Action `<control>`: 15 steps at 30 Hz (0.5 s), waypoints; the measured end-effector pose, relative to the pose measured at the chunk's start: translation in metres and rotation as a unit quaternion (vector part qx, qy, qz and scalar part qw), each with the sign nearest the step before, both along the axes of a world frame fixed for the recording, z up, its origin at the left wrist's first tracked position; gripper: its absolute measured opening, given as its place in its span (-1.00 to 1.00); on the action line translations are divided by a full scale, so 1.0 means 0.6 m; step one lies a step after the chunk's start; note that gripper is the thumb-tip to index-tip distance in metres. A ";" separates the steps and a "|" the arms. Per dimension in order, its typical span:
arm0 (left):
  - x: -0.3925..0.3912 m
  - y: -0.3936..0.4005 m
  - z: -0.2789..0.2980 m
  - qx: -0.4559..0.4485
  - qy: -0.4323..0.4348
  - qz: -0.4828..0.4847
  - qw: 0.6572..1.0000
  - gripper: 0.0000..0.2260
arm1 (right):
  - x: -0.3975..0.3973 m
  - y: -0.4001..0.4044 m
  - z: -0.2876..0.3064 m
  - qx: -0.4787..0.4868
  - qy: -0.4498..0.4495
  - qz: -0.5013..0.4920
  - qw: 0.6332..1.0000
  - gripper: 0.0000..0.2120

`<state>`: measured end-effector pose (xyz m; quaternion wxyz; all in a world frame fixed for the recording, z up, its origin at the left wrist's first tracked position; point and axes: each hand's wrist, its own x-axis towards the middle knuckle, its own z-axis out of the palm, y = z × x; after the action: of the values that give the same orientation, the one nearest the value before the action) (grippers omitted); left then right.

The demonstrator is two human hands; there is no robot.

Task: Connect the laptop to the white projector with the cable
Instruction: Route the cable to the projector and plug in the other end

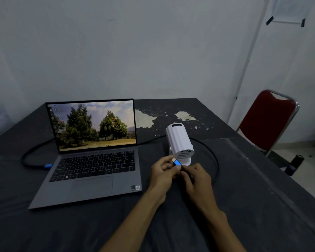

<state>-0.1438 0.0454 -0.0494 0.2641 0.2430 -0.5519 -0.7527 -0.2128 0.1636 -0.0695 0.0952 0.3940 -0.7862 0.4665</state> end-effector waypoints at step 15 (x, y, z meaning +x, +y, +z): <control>-0.103 -0.037 0.049 -0.019 -0.151 0.009 0.988 -0.23 | -0.006 -0.002 0.001 -0.007 -0.022 -0.185 0.982 -0.88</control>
<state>-0.2055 0.0233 -0.0197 0.1892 0.3535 -0.5975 -0.6944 -0.2166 0.1624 -0.0688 0.1654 0.2306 -0.8443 0.4546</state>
